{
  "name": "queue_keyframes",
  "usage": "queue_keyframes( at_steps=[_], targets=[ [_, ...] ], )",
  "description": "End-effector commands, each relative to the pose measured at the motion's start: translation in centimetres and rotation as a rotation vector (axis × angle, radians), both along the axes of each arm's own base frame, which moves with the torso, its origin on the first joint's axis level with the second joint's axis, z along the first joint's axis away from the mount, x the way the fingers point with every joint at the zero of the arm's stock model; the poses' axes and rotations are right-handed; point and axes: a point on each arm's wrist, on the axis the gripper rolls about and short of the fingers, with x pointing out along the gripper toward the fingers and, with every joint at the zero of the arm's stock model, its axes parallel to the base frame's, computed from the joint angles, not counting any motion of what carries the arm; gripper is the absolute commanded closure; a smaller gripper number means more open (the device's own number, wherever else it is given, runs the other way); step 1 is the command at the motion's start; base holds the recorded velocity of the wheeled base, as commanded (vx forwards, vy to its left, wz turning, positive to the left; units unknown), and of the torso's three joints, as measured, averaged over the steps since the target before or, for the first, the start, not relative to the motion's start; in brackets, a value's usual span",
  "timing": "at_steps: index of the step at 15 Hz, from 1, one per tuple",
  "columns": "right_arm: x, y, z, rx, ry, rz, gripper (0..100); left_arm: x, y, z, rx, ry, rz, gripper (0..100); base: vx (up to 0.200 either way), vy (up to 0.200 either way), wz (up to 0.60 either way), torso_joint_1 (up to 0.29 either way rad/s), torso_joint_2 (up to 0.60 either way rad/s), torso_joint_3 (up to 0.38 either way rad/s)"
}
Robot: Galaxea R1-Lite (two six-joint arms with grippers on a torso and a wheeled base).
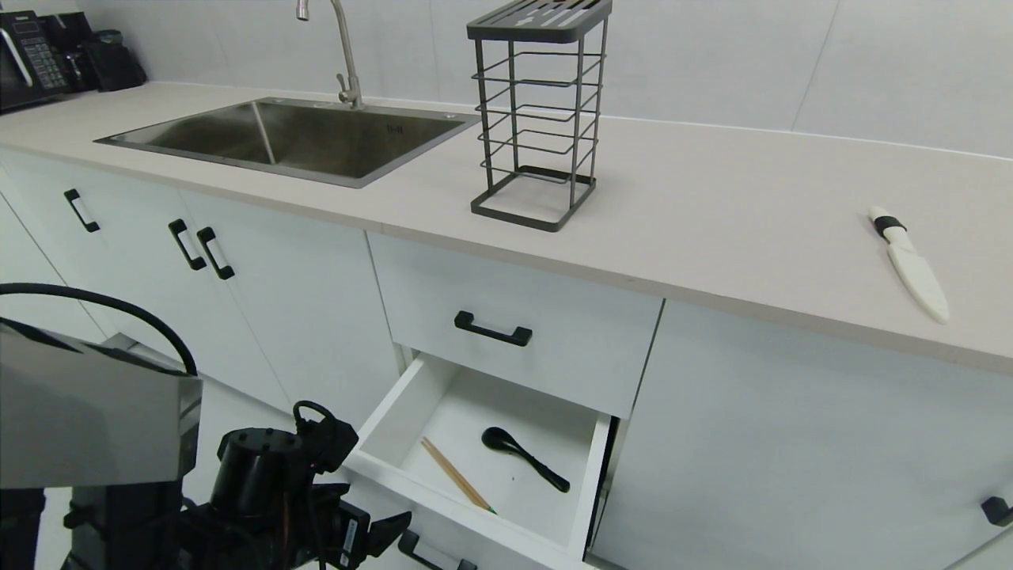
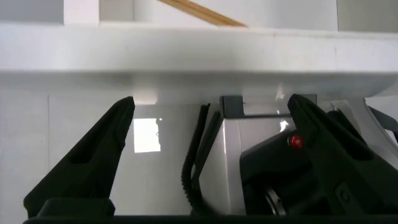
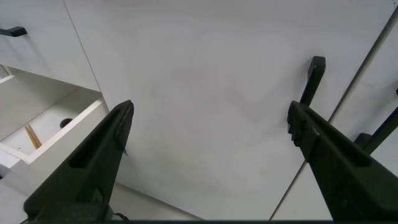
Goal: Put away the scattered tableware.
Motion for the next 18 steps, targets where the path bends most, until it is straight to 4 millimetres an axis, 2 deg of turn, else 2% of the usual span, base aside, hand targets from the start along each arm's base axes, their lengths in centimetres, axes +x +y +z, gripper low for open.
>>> queue_keyframes(
  at_steps=[1, 5, 11, 14, 18],
  targets=[
    [0.0, 0.0, 0.0, 0.000, 0.002, 0.000, 0, 0.8, -0.3, -0.4, -0.005, -0.017, -0.001, 0, 0.000, 0.000, 0.00, 0.000, 0.00, 0.000],
    [0.0, 0.0, 0.0, 0.000, 0.002, 0.000, 0, 2.2, -0.9, -1.1, -0.037, -0.091, -0.003, 0, 0.000, 0.000, 0.00, 0.000, 0.00, 0.000],
    [0.0, 0.0, 0.0, 0.000, 0.002, 0.000, 0, 6.5, -2.6, -0.6, -0.090, -0.253, -0.010, 0, 0.000, 0.000, 0.00, 0.000, 0.00, 0.000],
    [0.0, 0.0, 0.0, 0.000, 0.002, 0.000, 0, 7.4, -2.8, -1.0, -0.092, -0.270, -0.010, 0, 0.000, 0.000, 0.00, 0.000, 0.00, 0.000],
    [0.0, 0.0, 0.0, 0.000, 0.002, 0.000, 0, 9.5, -3.6, -1.5, -0.112, -0.318, -0.010, 0, 0.000, 0.000, 0.00, 0.000, 0.00, 0.000]
  ],
)
